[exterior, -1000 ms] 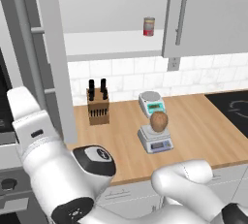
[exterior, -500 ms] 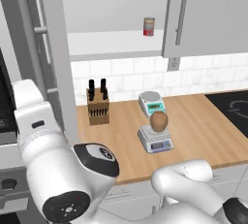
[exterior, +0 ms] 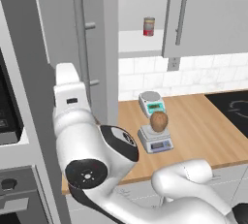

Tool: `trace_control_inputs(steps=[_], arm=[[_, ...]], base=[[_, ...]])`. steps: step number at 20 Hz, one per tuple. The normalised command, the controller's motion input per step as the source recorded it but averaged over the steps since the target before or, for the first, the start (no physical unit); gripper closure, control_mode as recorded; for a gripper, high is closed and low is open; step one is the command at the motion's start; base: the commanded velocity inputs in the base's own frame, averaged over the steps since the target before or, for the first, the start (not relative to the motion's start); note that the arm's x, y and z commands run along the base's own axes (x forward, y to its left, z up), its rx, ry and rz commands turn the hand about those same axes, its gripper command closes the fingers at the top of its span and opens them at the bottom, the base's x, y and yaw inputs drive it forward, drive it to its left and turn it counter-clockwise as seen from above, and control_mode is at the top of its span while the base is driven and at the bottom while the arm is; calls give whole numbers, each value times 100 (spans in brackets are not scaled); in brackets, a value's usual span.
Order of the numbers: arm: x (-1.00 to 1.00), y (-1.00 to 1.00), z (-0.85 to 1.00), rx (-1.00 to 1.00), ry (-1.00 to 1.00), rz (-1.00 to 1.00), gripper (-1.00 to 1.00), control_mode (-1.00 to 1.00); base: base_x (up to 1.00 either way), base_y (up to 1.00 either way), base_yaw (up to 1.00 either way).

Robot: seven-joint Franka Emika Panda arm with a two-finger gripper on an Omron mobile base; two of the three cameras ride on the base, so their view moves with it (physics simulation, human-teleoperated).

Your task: Pick the honey bottle and place it on the digital scale for weighing, and close the cabinet.

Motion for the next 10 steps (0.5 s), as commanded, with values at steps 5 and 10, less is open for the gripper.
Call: trace_control_inputs(steps=[5,10], arm=[[39,-88,0,2,-1,-9,-100,-100],[44,-90,4,0,-5,-20,-100,-100]], base=[[0,0,0],[0,0,0]])
